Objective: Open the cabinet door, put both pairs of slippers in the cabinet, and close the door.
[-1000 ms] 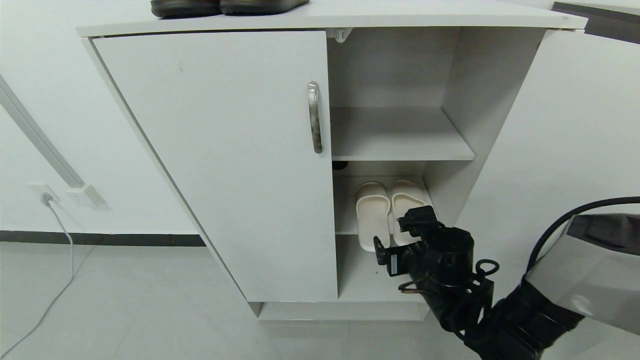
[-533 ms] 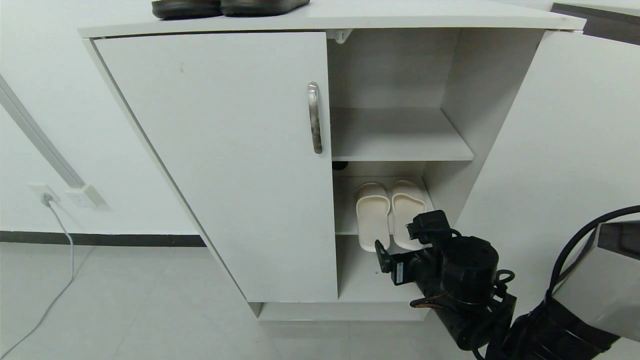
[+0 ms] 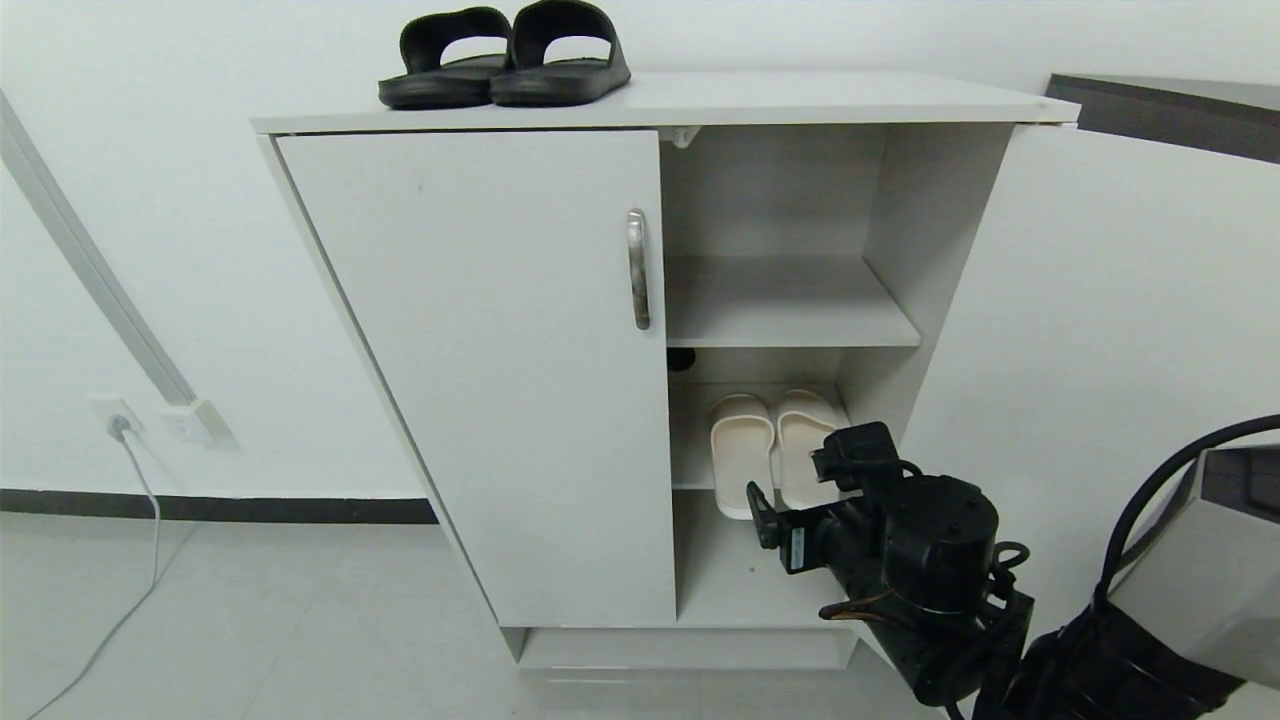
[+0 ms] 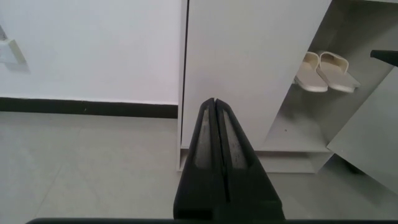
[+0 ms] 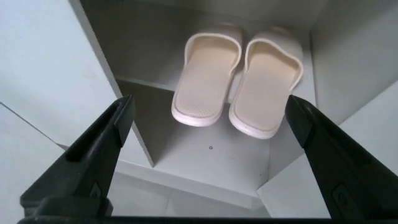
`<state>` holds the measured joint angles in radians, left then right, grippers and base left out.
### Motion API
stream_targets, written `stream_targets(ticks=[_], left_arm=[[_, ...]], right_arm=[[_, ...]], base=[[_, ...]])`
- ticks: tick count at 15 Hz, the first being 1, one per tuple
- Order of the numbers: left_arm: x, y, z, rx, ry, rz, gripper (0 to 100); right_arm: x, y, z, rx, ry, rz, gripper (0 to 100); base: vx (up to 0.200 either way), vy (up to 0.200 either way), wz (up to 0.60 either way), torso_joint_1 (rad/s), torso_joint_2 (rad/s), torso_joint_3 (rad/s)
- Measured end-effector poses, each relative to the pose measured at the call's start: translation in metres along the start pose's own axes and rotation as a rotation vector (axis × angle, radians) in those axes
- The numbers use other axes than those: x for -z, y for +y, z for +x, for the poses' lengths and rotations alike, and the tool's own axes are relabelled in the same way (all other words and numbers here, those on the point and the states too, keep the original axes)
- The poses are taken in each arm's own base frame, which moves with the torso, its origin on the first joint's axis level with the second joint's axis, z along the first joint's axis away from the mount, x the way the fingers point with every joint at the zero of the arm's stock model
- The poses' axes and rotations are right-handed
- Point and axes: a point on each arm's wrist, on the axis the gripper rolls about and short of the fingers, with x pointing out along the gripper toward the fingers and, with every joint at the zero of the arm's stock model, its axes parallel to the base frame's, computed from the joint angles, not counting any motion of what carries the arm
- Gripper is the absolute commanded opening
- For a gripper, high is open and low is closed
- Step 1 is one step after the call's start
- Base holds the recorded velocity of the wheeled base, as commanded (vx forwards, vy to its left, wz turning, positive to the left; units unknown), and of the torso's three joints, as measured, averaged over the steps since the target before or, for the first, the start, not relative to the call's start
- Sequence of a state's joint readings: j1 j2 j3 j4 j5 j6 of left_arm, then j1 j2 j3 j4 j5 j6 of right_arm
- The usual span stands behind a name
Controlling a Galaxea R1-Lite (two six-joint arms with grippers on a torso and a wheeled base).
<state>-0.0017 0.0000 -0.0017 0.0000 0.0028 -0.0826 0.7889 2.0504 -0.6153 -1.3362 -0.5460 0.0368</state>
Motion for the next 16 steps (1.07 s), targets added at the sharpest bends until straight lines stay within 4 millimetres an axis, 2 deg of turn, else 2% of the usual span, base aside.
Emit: stream_targets(ticks=[2,5,7,16], left_arm=[[0.0,0.0,0.0,0.0,0.0,0.0,0],[0.0,0.0,0.0,0.0,0.0,0.0,0],[0.0,0.0,0.0,0.0,0.0,0.0,0],[0.0,0.0,0.0,0.0,0.0,0.0,0]], right_arm=[[0.002,0.0,-0.003,-0.021,0.007,-0.003,100],[0.006,0.003,-0.023,-0.185,0.004,-0.009,100],[0.006,0.003,-0.031,-0.206,-0.003,-0.041,100],[0.007,0.005,-0.037,-0.221,-0.002,-0.046,100]], base=[[0.0,0.0,0.0,0.0,0.0,0.0],[0.0,0.0,0.0,0.0,0.0,0.0],[0.0,0.0,0.0,0.0,0.0,0.0],[0.0,0.2,0.0,0.002,0.0,0.005]])
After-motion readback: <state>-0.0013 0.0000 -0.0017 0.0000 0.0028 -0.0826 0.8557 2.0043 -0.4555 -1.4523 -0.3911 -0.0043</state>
